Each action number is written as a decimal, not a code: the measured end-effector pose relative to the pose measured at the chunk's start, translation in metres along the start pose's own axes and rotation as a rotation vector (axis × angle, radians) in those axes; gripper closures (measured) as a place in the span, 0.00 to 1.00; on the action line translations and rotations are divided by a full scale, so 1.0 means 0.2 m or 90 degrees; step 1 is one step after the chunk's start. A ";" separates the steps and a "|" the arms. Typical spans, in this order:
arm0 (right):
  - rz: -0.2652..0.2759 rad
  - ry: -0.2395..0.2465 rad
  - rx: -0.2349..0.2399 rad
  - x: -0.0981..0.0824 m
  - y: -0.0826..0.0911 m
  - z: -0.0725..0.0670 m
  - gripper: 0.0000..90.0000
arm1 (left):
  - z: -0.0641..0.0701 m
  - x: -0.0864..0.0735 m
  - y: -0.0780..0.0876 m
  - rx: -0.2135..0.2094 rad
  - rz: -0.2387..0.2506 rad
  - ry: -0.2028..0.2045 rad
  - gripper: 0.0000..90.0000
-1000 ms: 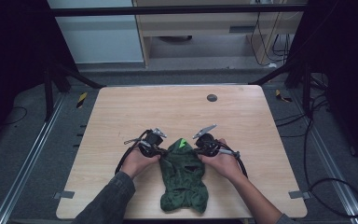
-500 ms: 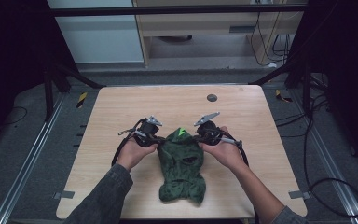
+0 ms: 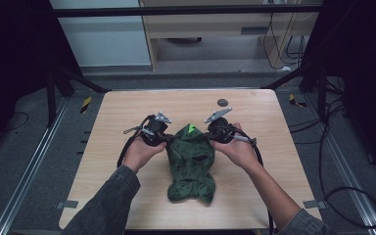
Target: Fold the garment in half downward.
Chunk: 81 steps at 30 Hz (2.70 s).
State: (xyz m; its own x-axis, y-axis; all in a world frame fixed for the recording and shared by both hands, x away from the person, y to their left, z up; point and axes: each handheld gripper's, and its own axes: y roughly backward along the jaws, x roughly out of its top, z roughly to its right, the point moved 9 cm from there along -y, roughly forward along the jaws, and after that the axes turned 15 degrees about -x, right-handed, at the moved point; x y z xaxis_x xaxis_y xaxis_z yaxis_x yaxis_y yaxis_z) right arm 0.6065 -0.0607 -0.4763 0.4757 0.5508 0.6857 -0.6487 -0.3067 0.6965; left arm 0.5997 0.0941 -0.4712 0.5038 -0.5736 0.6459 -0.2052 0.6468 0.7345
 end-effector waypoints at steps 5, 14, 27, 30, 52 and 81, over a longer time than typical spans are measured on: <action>-0.001 0.003 -0.003 0.00 0.00 0.01 0.95 | 0.00 0.00 0.00 0.004 -0.001 -0.003 0.98; 0.012 0.003 -0.010 0.06 0.00 0.04 0.95 | -0.02 0.04 0.03 0.019 0.006 -0.012 0.98; 0.019 0.005 -0.012 0.10 0.02 0.05 0.95 | -0.04 0.06 0.05 0.026 0.021 -0.008 0.98; 0.023 0.004 -0.014 0.10 0.02 0.05 0.95 | -0.06 0.06 0.05 0.025 0.023 -0.004 0.98; 0.033 0.013 -0.036 0.21 0.03 0.11 0.95 | -0.11 0.17 0.11 0.050 0.039 -0.013 0.98; 0.058 0.037 -0.023 -0.01 0.09 -0.07 0.94 | 0.07 -0.03 0.08 0.018 0.051 -0.033 0.98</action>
State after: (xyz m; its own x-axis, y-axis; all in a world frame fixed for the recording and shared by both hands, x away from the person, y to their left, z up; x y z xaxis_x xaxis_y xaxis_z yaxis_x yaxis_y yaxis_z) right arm 0.5861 -0.0564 -0.4689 0.3789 0.5663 0.7319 -0.7094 -0.3301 0.6227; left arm 0.5814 0.1003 -0.4613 0.4404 -0.5470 0.7120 -0.2672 0.6772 0.6855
